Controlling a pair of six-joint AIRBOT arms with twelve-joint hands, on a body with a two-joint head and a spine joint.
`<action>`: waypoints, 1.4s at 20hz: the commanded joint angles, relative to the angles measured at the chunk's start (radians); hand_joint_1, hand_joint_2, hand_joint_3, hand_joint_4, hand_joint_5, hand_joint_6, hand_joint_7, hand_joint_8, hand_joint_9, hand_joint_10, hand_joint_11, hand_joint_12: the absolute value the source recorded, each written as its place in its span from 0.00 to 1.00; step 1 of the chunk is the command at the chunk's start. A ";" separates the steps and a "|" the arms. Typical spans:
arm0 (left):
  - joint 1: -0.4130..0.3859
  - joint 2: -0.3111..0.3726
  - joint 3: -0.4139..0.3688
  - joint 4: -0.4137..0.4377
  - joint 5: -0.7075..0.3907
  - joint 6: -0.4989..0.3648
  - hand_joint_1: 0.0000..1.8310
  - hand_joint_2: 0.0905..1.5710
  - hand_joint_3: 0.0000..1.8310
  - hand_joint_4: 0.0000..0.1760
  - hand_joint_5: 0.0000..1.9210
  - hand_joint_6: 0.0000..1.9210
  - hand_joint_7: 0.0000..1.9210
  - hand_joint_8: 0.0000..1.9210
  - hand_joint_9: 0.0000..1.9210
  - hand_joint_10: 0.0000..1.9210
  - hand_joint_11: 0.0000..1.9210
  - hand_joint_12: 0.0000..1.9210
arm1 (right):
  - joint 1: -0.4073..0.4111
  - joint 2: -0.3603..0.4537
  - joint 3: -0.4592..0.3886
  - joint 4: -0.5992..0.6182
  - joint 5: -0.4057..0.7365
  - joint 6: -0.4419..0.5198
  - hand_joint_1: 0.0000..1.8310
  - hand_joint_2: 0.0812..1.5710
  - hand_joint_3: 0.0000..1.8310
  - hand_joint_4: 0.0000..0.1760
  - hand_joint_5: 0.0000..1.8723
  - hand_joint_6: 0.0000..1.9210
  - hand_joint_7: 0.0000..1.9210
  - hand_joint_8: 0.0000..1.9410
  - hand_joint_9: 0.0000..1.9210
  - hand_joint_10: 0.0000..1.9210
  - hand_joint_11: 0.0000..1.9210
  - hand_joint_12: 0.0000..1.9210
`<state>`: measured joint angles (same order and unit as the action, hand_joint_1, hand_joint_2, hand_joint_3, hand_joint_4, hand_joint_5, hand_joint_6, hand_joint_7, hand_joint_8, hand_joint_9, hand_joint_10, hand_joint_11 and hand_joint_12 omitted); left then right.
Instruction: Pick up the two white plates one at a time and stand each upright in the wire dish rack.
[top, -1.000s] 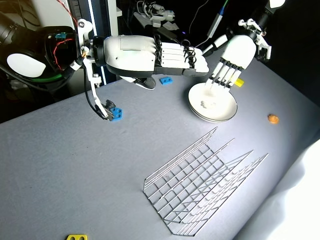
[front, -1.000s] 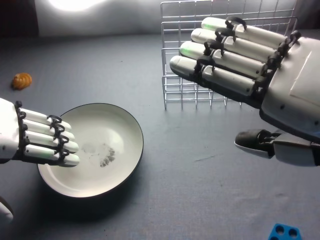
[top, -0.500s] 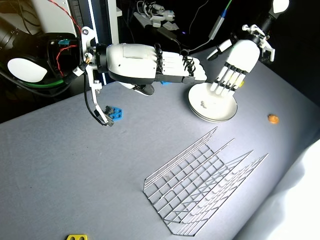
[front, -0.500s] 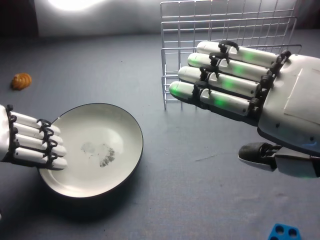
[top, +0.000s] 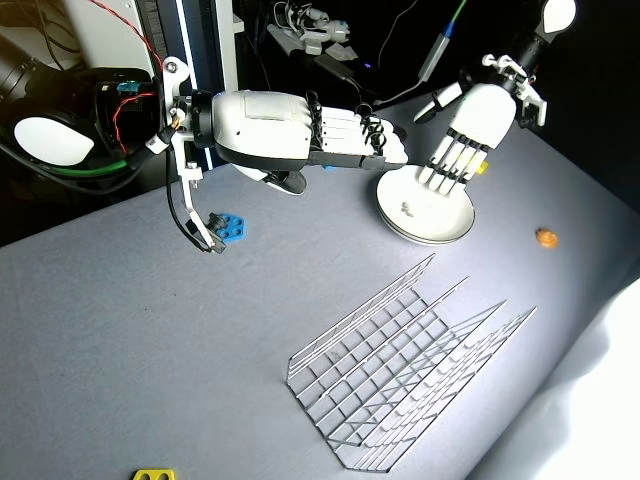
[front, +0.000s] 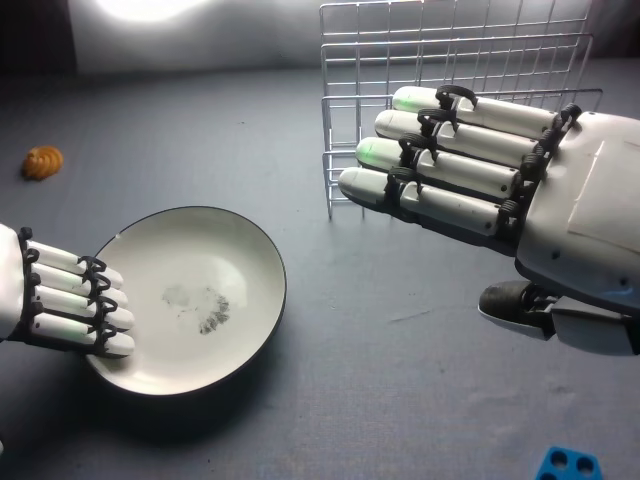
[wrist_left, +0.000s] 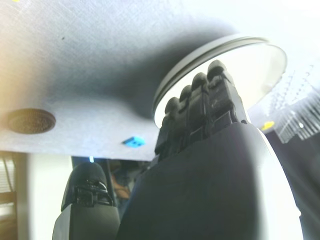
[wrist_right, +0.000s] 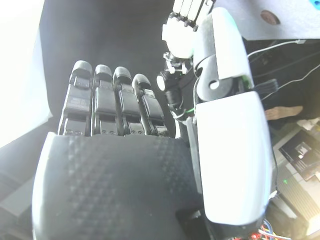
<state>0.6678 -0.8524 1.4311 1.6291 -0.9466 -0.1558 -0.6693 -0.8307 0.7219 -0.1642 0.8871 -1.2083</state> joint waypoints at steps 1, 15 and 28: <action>0.004 0.000 -0.004 -0.049 -0.019 0.008 0.00 0.68 0.00 0.00 0.00 0.00 0.00 0.00 0.00 0.00 0.01 0.01 | 0.006 0.001 0.001 0.000 0.126 -0.004 0.57 0.68 0.01 0.00 0.00 0.00 0.00 0.00 0.00 0.00 0.00 0.00; 0.031 -0.018 -0.078 -0.050 0.057 0.028 0.00 0.69 0.00 0.00 0.00 0.00 0.00 0.00 0.00 0.00 0.01 0.01 | 0.004 -0.012 0.014 -0.042 0.063 -0.053 0.58 0.69 0.00 0.00 0.00 0.00 0.00 0.00 0.00 0.00 0.00 0.00; -0.015 -0.063 -0.138 -0.082 0.117 -0.014 0.00 0.69 0.00 0.00 0.00 0.00 0.00 0.00 0.00 0.00 0.01 0.01 | 0.010 -0.241 0.177 -0.017 0.024 -0.234 0.61 0.69 0.00 0.00 0.00 0.00 0.00 0.00 0.00 0.00 0.00 0.00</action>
<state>0.6559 -0.9024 1.2995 1.5639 -0.8055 -0.1669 -0.6731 -1.0782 0.9058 -0.1822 0.8017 -1.4357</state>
